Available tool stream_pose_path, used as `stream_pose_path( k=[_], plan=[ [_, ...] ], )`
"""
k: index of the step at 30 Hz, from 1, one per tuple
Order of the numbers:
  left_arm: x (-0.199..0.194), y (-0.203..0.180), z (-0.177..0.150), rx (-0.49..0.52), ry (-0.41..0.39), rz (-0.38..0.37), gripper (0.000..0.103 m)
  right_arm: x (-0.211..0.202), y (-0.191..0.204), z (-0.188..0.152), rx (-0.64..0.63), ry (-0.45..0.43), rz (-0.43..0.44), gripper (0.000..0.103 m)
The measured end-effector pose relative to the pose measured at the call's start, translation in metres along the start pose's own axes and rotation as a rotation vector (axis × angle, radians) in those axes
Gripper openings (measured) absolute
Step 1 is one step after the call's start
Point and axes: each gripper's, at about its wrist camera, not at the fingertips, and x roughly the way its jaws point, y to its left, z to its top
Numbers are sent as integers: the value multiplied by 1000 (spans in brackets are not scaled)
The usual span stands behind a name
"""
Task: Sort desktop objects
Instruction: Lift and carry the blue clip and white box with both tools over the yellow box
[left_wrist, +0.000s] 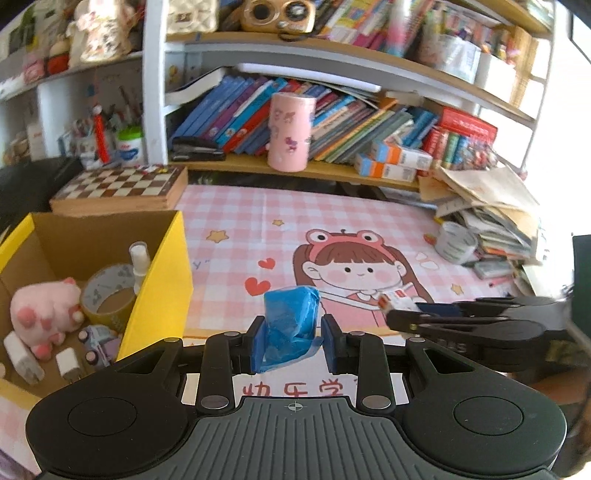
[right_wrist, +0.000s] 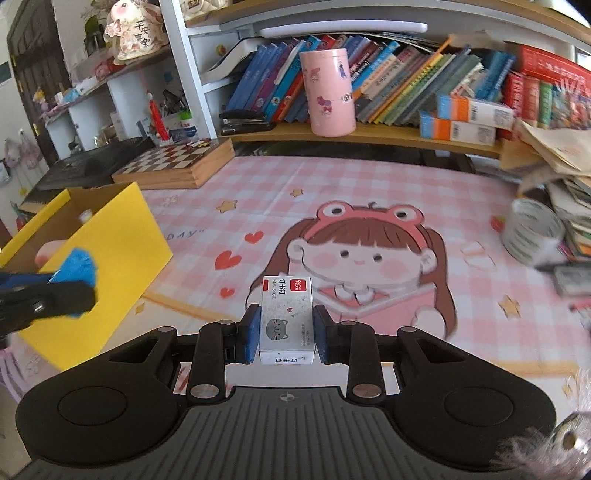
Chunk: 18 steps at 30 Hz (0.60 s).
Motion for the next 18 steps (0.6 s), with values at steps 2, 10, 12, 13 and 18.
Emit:
stream_pose_path(
  k=[2, 10, 12, 13, 18],
  plan=[
    [-3, -1, -5, 30, -7, -12, 30, -14, 4, -5, 5, -5, -12, 27],
    [-16, 8, -16, 101, -12, -72, 30, -53, 21, -22, 80, -55, -95, 27],
    [-21, 11, -18, 113, -17, -87, 30, -59, 26, -28, 106, -59, -115, 27],
    [-23, 11, -19, 118, -20, -92, 30, -61, 29, -32, 118, -59, -125, 27],
    [-34, 23, -30, 143, -19, -121, 30, -69, 49, -44, 121, -53, -154, 27]
  ],
)
